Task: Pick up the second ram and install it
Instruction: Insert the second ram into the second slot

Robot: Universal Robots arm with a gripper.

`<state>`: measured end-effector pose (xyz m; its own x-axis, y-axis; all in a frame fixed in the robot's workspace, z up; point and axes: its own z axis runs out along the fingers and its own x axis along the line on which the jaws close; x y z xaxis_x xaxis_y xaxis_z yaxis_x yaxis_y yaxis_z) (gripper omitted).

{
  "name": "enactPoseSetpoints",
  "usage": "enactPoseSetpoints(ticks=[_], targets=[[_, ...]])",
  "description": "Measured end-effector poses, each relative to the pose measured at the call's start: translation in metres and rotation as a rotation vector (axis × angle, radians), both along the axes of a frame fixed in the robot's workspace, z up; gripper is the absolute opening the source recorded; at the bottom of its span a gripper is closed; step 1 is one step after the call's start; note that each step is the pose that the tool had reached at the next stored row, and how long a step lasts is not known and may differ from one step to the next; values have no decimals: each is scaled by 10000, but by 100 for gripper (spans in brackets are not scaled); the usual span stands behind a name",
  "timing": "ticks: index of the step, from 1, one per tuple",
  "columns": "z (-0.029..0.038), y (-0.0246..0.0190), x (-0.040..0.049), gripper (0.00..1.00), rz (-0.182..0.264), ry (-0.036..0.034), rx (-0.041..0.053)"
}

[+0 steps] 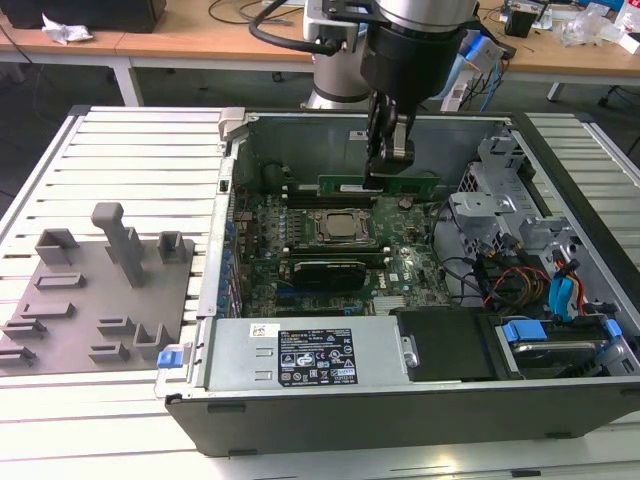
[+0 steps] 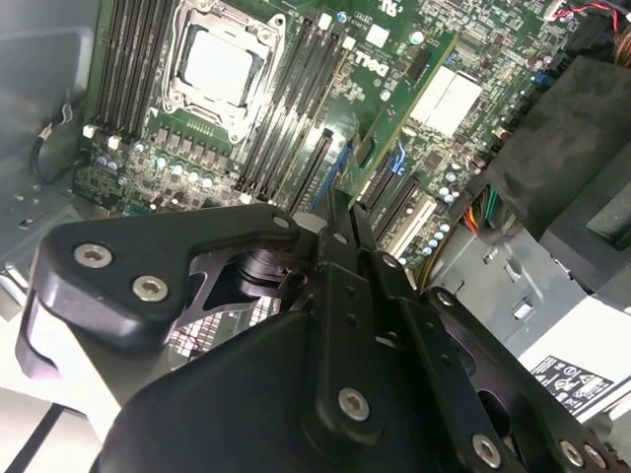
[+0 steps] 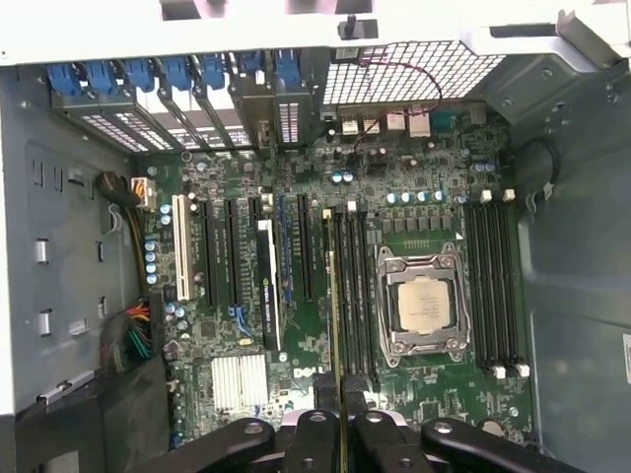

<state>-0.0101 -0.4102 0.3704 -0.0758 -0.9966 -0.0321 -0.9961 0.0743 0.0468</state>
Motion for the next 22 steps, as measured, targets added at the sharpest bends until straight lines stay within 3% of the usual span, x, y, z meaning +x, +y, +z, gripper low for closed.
enactPoseSetpoints(ticks=[14,17,22], targets=[[-122,1,0,13,0,0,2],[-171,19,0,13,-11,0,67],[-214,24,0,13,-11,0,67]])
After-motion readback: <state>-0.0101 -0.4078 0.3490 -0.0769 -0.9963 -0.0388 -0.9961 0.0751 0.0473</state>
